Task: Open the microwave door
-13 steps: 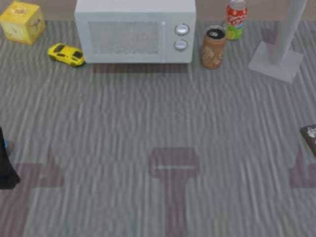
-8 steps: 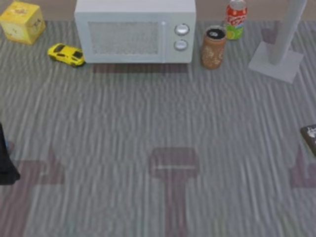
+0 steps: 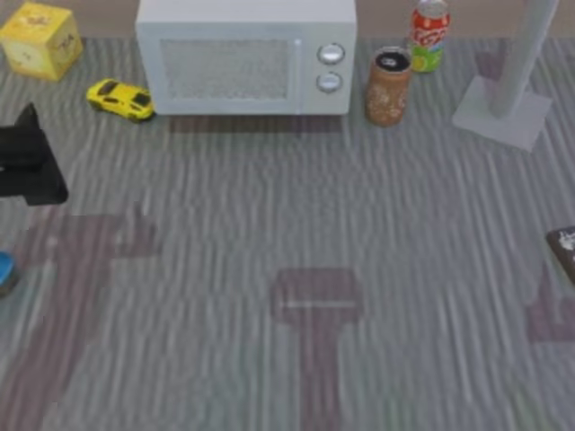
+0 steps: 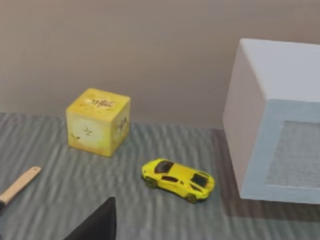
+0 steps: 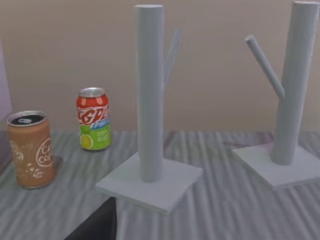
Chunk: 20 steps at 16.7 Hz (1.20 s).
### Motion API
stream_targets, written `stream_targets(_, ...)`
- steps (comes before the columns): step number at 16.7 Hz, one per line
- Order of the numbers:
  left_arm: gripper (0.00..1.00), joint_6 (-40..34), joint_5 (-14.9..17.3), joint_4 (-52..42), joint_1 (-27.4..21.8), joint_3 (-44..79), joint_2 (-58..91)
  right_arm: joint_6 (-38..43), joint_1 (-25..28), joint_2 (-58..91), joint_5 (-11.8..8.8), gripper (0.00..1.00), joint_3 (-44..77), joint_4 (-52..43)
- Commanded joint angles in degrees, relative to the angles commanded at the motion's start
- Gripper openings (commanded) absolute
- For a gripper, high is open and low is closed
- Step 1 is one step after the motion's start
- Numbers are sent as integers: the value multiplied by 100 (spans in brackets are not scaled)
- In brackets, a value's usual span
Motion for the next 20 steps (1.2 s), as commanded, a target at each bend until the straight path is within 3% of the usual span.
stream_targets(7,100,-861,-1326,182,-1492,3026,4193,0,0,0,0,100,0,0)
stream_targets(12,100,-1255,-2056,128,-2315,4519,6376,0,0,0,0,100,0,0)
stream_targets(16,100,-1384,-2355,35,-2654,5076,7223,0,0,0,0,100,0,0)
stream_targets(20,100,-1394,-2381,24,-2681,5115,7293,0,0,0,0,100,0,0)
